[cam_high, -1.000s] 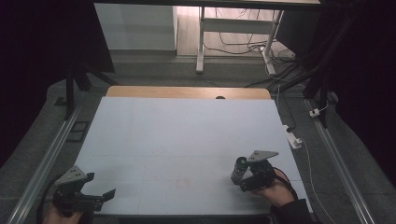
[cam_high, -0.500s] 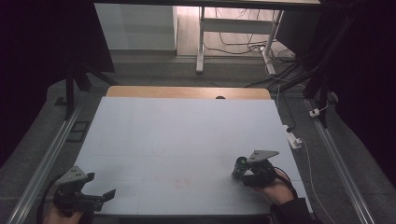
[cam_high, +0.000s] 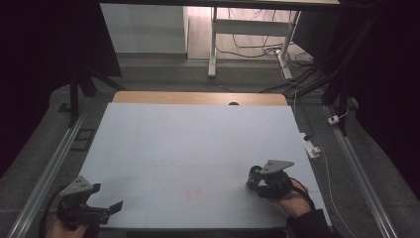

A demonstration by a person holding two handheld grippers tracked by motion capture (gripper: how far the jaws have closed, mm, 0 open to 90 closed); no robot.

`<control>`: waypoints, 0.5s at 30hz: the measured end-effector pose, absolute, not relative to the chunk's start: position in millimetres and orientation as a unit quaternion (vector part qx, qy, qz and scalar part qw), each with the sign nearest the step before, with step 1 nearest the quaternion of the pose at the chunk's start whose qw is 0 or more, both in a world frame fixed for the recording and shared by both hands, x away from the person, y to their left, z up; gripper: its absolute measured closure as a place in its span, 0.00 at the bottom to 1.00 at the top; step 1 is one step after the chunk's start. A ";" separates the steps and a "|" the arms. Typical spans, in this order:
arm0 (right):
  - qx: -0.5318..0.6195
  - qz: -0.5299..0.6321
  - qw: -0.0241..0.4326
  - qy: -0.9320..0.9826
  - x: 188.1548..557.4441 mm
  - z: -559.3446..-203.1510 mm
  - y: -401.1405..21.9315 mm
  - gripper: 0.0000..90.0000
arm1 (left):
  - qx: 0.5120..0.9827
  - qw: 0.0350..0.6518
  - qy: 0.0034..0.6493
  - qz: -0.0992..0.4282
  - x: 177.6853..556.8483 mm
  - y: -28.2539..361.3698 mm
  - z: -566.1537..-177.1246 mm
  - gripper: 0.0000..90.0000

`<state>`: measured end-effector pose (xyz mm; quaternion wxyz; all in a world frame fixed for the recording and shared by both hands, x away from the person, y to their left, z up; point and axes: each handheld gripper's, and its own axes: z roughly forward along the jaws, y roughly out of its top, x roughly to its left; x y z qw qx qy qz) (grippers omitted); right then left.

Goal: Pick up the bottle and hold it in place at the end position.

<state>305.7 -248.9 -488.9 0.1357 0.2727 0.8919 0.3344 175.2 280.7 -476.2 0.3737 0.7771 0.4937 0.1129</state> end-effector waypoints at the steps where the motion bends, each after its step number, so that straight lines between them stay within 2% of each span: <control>1: 0.273 0.339 0.137 0.890 306.0 -487.5 -249.4 0.59 | 0.777 0.374 0.494 0.113 175.2 280.7 -476.2 0.00; 15: 0.287 0.366 0.124 0.877 310.8 -470.6 -241.4 0.59 | 0.777 0.374 0.493 0.114 175.1 280.4 -476.1 0.00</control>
